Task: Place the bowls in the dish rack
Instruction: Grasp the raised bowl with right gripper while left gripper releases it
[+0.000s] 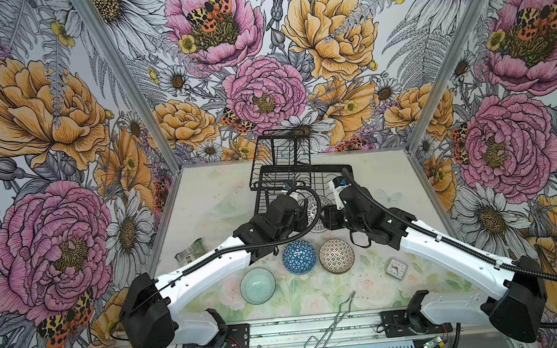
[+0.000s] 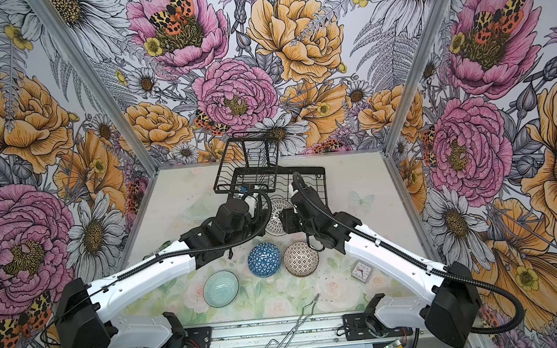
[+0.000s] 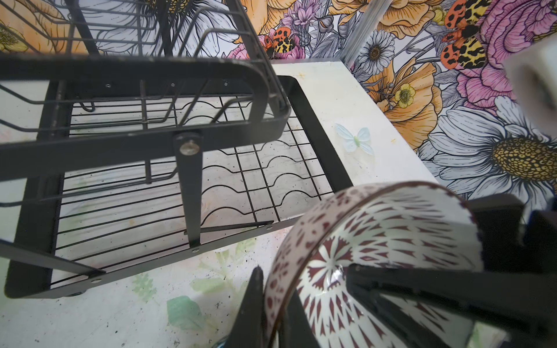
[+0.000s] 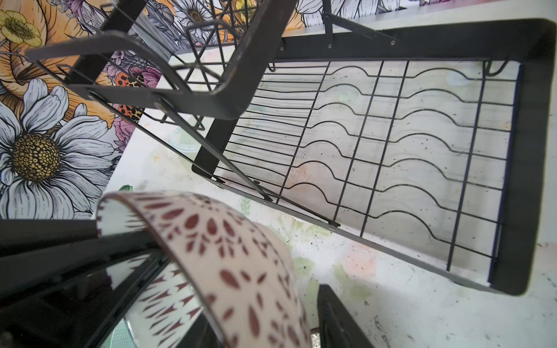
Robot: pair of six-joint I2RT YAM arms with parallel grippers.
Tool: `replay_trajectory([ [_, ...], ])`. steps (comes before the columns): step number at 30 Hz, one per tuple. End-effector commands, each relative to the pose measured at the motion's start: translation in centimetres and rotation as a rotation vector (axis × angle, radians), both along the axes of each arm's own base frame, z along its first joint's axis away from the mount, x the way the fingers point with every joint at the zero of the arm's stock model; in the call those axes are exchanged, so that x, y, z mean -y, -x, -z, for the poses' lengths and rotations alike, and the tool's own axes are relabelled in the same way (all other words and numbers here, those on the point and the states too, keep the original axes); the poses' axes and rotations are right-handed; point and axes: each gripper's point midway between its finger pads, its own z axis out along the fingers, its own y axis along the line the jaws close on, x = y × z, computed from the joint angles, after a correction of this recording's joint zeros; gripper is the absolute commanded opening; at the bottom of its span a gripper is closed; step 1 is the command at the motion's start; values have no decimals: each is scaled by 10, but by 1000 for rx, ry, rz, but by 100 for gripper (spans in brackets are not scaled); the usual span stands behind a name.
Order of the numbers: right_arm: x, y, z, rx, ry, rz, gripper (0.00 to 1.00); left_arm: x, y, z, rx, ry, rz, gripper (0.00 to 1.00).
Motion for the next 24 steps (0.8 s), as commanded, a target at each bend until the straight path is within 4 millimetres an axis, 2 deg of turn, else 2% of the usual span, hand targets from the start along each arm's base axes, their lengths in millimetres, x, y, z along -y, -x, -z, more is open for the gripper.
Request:
replay_trajectory([
  [1, 2, -4, -15, 46, -21, 22, 39, 13, 7, -34, 67, 119, 58, 0],
  [13, 4, -4, -17, 50, -25, 30, 7, 15, 11, -37, 82, 128, 88, 0],
  [18, 7, -4, -20, 60, -26, 37, 0, 12, 12, -36, 79, 105, 89, 0],
  [19, 8, -4, -20, 62, -25, 40, 0, 11, 12, -36, 77, 94, 88, 4],
  [21, 10, -4, -21, 69, -22, 43, 0, 7, 12, -34, 73, 63, 85, 22],
  [24, 14, -5, -22, 81, -11, 52, 0, -1, 12, -33, 74, 12, 73, 59],
])
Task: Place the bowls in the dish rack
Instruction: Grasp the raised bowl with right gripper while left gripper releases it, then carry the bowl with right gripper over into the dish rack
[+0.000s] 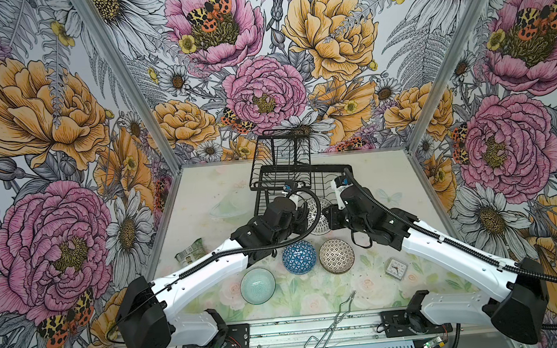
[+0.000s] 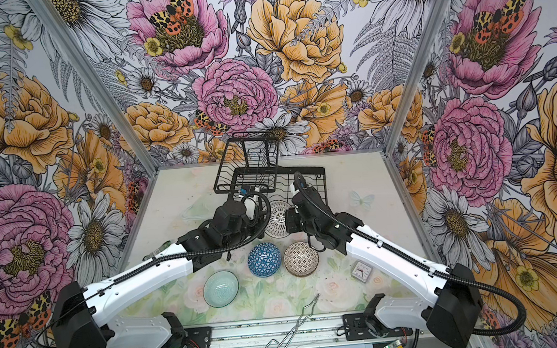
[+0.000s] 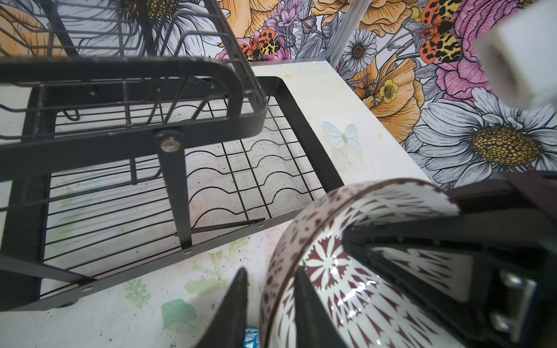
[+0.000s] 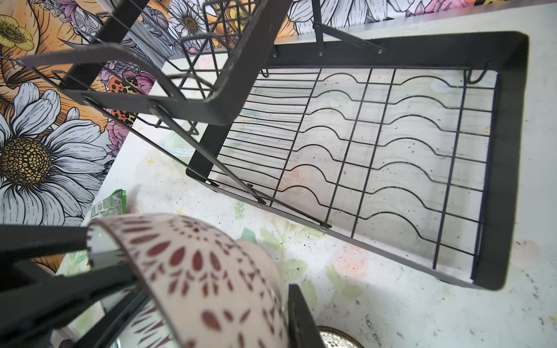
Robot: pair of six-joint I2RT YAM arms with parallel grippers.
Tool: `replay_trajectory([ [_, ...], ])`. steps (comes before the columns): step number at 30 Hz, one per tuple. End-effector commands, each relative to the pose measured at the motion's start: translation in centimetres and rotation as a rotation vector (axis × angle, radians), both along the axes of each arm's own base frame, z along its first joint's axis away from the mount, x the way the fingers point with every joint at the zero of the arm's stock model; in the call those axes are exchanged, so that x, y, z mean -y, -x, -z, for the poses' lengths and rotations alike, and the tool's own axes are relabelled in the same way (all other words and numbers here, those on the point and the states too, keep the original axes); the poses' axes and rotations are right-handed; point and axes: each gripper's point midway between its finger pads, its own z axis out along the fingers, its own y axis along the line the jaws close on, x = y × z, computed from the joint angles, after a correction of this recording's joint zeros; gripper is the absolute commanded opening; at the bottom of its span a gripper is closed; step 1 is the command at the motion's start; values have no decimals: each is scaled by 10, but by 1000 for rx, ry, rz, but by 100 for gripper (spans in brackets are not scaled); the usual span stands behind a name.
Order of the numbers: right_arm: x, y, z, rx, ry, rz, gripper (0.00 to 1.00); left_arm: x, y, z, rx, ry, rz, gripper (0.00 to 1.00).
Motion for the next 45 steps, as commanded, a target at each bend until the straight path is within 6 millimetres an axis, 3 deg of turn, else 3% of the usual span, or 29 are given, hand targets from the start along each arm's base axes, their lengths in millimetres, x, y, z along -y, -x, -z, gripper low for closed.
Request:
replay_trajectory([
  [1, 8, -4, -20, 63, -33, 32, 0, -7, 3, -24, 41, -8, 13, 74],
  [2, 9, -4, -20, 66, -31, 33, 0, -10, 4, -22, 29, -12, 17, 85],
  [4, 13, -6, -22, 74, -25, 38, 0, -18, 4, -19, -14, -4, 13, 99],
  [14, 40, -23, -32, 179, 120, 35, 0, -51, 3, -16, -46, -43, -23, 99],
  [20, 47, -34, -53, 369, 411, -85, 0, -60, -2, -11, -70, -46, -30, 99],
  [28, 62, -56, -79, 648, 783, -102, 0, -64, -11, -6, -95, -46, -31, 99],
  [34, 60, -54, -92, 976, 1038, -119, 0, -69, -18, -4, -102, -48, -36, 99],
  [41, 71, -76, -92, 1101, 1374, -36, 0, -72, -26, 3, -121, -53, -36, 99],
  [45, 74, -97, -73, 1076, 1453, -73, 0, -72, -30, 5, -125, -62, -37, 99],
])
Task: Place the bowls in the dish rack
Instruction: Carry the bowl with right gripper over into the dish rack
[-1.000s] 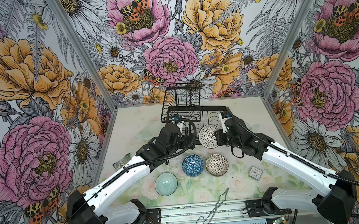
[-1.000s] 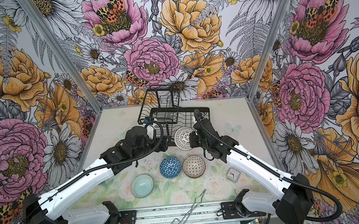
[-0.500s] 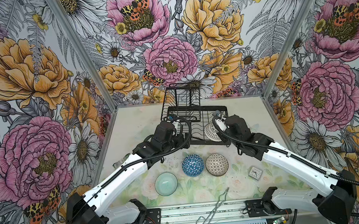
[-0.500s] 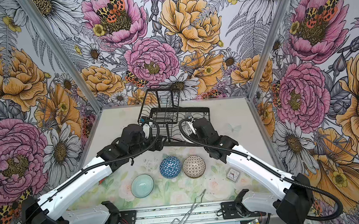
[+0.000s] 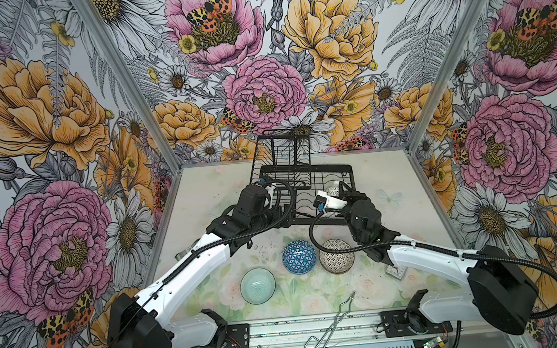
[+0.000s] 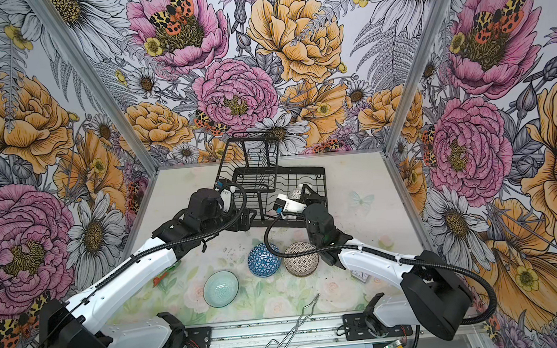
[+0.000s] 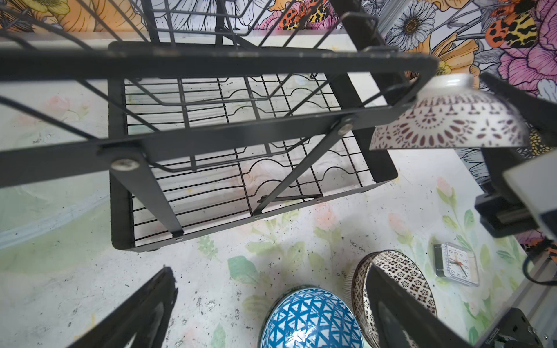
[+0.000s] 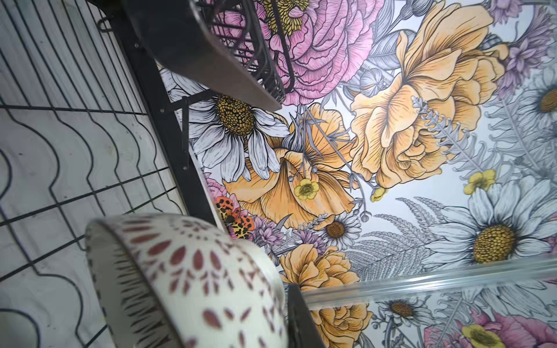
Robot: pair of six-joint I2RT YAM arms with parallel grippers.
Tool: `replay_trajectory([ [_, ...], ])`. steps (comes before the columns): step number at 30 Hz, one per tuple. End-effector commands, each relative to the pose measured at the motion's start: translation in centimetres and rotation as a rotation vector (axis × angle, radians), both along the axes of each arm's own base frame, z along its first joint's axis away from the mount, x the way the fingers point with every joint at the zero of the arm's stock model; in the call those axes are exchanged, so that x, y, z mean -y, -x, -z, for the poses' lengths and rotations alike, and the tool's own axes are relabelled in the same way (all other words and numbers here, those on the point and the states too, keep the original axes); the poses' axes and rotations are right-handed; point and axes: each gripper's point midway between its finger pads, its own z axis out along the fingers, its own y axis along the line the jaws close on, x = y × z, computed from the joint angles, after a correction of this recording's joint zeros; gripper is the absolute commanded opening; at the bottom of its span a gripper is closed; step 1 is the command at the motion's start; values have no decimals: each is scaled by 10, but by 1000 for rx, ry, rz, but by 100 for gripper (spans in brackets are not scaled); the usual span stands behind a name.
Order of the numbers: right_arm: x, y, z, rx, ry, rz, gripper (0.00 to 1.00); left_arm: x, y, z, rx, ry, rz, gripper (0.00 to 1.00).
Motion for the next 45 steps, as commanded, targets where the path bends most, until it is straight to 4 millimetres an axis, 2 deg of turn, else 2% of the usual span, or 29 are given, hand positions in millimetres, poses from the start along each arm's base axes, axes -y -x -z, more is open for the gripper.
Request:
replay_trajectory([
  [1, 12, -16, -38, 167, 23, 51, 0, 5, -5, -11, 20, 13, 28, 99],
  [4, 21, -36, -21, 150, 47, 69, 0, 5, -7, -11, 19, 14, 27, 99],
  [9, 29, -69, -8, 165, 54, 90, 0, 5, -10, -8, 9, 14, 30, 99],
  [13, 22, -92, 5, 157, 62, 65, 0, 3, -12, -9, 5, 21, 24, 99],
  [19, 1, -122, 31, 136, 74, 9, 0, 2, -13, -9, 1, 29, 28, 99],
  [28, -25, -149, 52, 131, 35, -55, 0, -4, -13, -12, 4, 40, 11, 99],
  [45, -56, -183, 63, 156, 7, -133, 0, -8, -11, -10, -8, 46, -5, 99],
])
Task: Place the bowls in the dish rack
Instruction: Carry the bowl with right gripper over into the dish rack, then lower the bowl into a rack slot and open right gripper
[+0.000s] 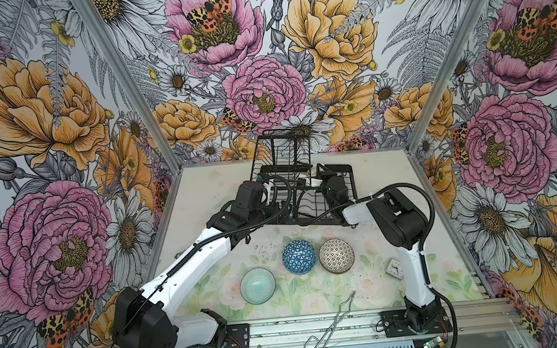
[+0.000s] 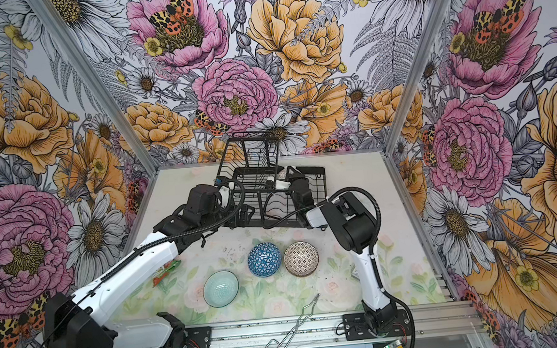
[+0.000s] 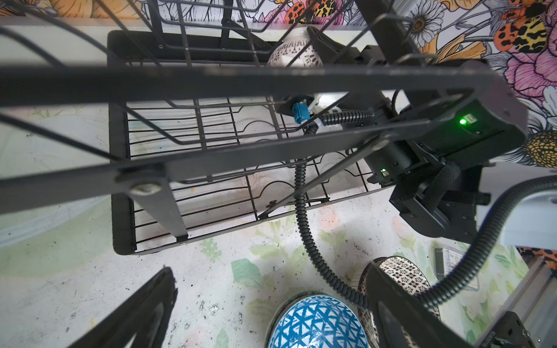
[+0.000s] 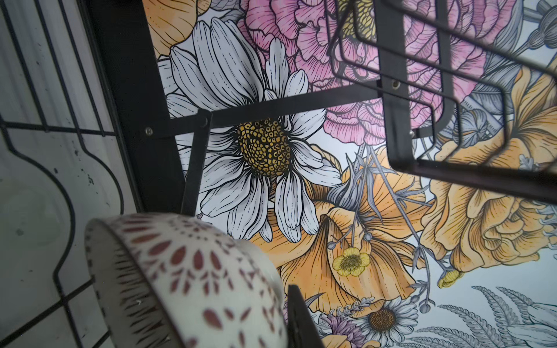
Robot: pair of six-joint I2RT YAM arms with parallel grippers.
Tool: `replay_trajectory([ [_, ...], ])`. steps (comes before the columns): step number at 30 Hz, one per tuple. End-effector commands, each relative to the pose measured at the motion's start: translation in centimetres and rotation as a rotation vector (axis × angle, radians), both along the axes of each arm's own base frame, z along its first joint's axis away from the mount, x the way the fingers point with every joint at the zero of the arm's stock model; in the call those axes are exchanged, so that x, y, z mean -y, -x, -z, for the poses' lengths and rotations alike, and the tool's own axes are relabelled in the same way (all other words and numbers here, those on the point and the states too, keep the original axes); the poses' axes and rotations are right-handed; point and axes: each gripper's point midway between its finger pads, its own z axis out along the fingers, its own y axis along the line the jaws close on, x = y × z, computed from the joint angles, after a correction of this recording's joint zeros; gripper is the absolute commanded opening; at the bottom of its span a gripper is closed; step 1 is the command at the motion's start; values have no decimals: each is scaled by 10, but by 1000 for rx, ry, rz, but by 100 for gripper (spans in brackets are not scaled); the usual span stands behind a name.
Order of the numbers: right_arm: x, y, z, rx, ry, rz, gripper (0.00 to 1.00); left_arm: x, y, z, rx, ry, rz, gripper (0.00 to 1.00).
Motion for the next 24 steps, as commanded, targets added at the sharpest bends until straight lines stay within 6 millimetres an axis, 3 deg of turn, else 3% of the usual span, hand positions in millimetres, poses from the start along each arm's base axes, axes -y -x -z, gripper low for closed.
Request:
replay_trajectory([
  [1, -10, -10, -33, 97, -77, -32, 0, -2, 1, -14, 25, 26, 2, 99],
  [13, -30, -26, -20, 62, -97, -96, 0, -6, 3, -14, 16, 20, -13, 99],
  [24, -37, -37, -7, 28, -136, -99, 0, -8, 3, -15, 19, 18, -20, 99],
])
